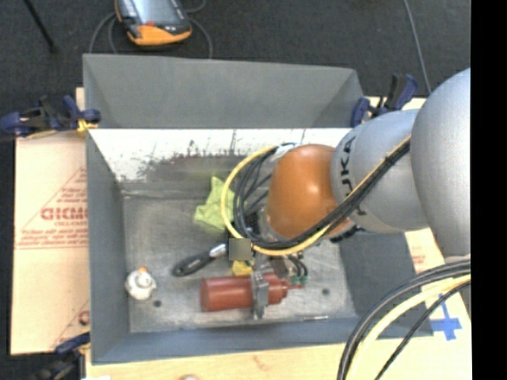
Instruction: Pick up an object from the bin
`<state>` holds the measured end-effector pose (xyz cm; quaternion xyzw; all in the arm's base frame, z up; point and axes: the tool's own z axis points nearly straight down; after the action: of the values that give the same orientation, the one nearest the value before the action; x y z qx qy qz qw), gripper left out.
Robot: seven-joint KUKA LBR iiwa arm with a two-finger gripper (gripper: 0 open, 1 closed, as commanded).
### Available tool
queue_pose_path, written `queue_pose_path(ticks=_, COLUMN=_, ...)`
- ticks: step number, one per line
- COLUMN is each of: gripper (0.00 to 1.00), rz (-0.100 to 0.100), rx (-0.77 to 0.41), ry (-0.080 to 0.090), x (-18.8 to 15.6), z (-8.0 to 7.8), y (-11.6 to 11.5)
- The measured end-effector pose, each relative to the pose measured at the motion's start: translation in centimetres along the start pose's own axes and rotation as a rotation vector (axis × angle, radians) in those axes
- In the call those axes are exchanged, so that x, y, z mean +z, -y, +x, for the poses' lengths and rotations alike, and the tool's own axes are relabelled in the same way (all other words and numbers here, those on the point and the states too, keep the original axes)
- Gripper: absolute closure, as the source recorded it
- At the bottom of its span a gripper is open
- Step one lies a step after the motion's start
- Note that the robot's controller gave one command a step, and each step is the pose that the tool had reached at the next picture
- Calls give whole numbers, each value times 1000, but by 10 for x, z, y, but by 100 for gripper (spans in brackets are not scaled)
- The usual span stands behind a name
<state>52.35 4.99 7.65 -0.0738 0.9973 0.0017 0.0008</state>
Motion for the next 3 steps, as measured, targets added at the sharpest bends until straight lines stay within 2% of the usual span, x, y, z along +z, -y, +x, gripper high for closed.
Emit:
queue_pose_path(ticks=1, gripper=100, rz=0, rx=1, ry=0, x=0, z=0, y=0)
queue_pose_path(ticks=2, gripper=100, rz=3, rx=30, ry=1, x=-122, z=-7, y=-11)
queue_pose_path(ticks=3, gripper=100, rz=2, rx=32, ry=1, x=-121, z=-7, y=-11)
